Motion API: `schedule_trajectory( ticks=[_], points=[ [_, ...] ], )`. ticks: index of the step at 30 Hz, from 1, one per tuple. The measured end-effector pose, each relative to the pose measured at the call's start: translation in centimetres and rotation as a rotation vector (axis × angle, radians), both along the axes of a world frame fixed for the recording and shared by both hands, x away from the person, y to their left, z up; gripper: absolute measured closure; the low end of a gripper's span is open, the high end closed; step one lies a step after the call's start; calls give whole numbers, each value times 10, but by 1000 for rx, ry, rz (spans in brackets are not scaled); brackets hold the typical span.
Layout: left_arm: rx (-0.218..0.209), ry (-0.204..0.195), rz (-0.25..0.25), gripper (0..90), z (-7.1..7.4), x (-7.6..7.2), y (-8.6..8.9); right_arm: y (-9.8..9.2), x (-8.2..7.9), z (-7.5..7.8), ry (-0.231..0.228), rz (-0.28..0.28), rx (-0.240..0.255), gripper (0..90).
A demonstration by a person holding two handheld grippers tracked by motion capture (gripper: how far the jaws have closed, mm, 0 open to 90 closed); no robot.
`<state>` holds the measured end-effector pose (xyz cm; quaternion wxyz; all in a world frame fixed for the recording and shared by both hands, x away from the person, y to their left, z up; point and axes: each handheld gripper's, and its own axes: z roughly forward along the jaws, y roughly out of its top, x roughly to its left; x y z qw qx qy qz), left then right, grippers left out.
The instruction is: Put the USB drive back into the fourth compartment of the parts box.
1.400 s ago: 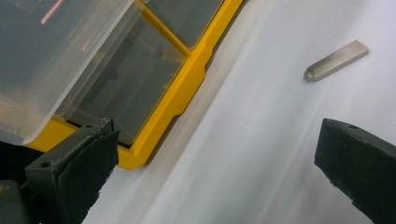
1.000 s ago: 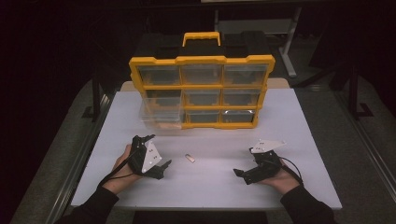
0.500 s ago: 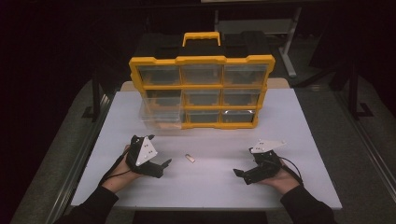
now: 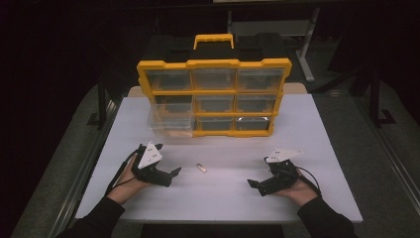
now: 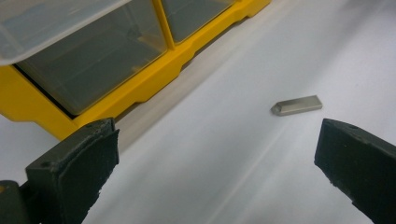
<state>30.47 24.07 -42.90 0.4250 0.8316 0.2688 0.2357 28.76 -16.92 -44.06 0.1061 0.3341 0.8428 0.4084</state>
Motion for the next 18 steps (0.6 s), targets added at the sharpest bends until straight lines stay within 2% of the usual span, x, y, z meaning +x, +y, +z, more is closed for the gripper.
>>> schedule_trajectory(
  ticks=[12, 18],
  points=[
    [-108, 91, 1, 0, 1, 6, 6, 0, 0, 0, 1, 0, 0, 0],
    [-141, 129, 4, 0, 0, 9, 9, 0, 1, 0, 3, 2, 0, 0]
  ],
)
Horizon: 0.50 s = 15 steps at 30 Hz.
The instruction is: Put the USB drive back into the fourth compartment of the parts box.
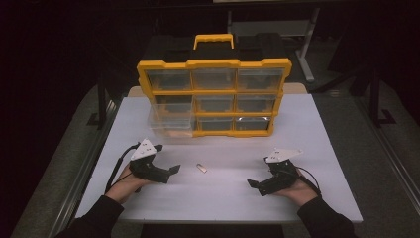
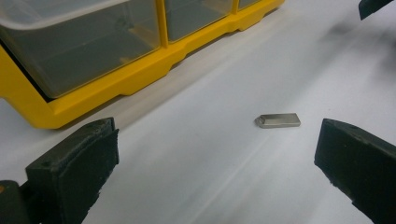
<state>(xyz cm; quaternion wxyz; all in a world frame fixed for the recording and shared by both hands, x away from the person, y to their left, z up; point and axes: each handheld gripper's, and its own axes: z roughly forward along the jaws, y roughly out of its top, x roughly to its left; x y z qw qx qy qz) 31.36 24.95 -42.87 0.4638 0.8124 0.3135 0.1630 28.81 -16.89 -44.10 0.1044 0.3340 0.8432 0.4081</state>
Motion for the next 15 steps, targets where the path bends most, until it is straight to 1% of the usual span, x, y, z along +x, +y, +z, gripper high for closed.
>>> schedule_trajectory(
  ticks=[4, 6, 7, 9, 11, 15],
  points=[
    [-10, 20, -3, 0, 0, 0, 3, 0, 0, 0, 0, -1, 0, 0],
    [-12, 20, -2, 0, 0, 0, 5, 0, 0, 0, 0, -2, 1, 0],
    [-19, 26, 1, 0, 0, -1, 6, 0, 0, 0, 1, -3, 3, 0],
    [-21, 26, -7, 0, 1, -4, 8, 0, 1, 0, 2, -3, 8, 0],
    [-13, 22, -18, 0, 1, -7, 10, 0, 1, 0, 4, -2, 9, 0],
    [-11, 23, -21, 0, 0, -12, 16, 0, 0, 0, 5, -1, 8, 0]
  ],
)
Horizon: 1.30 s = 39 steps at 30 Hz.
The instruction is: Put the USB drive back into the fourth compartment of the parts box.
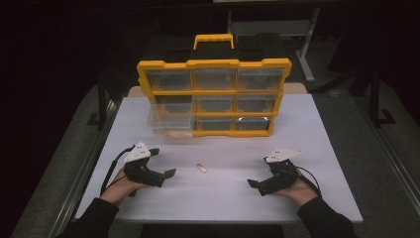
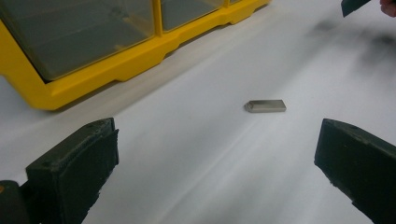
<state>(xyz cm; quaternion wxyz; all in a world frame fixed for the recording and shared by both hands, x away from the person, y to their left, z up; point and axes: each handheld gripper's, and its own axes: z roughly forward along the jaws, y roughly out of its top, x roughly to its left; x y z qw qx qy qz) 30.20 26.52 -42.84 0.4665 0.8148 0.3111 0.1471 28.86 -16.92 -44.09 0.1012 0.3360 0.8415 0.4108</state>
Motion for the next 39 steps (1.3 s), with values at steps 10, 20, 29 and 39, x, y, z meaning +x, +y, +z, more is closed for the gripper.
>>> schedule_trajectory(
  ticks=[10, 20, 29, 39],
  points=[
    [-11, -26, 11, 0, -3, -9, 7, 1, 0, 1, 12, 7, 15, 0],
    [-6, -28, 22, 0, -3, -9, 7, 8, 3, 13, 39, 44, 27, 0],
    [-15, -23, 26, 0, -3, -9, 8, 20, 9, 22, 51, 49, 27, 0],
    [-17, -6, 15, 0, -4, -8, 6, 34, 18, 29, 61, 76, 12, 0]
  ],
)
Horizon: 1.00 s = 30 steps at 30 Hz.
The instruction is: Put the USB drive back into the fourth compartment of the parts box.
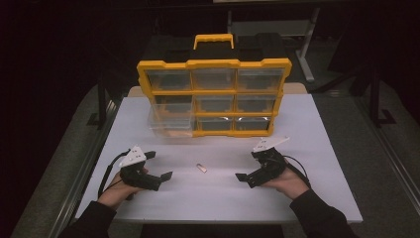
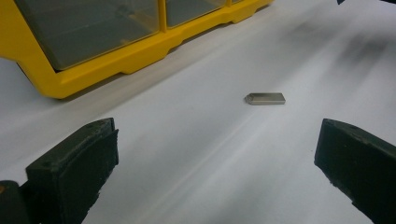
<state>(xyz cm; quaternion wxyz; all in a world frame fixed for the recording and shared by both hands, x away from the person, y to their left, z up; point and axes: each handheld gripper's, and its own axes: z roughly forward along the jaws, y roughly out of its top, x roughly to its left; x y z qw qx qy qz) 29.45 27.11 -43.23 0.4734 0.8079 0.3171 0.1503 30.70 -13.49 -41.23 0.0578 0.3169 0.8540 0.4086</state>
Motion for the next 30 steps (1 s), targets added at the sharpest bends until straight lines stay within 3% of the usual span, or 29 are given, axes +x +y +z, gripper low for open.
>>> schedule_trajectory(
  ticks=[28, 30],
  points=[
    [-1, 8, -19, 0, -1, 2, -2, 29, 18, 7, 2, 34, 4, 1],
    [0, 4, -22, 39, -1, 2, -1, 31, 19, 7, 6, 36, 6, 1]
  ],
)
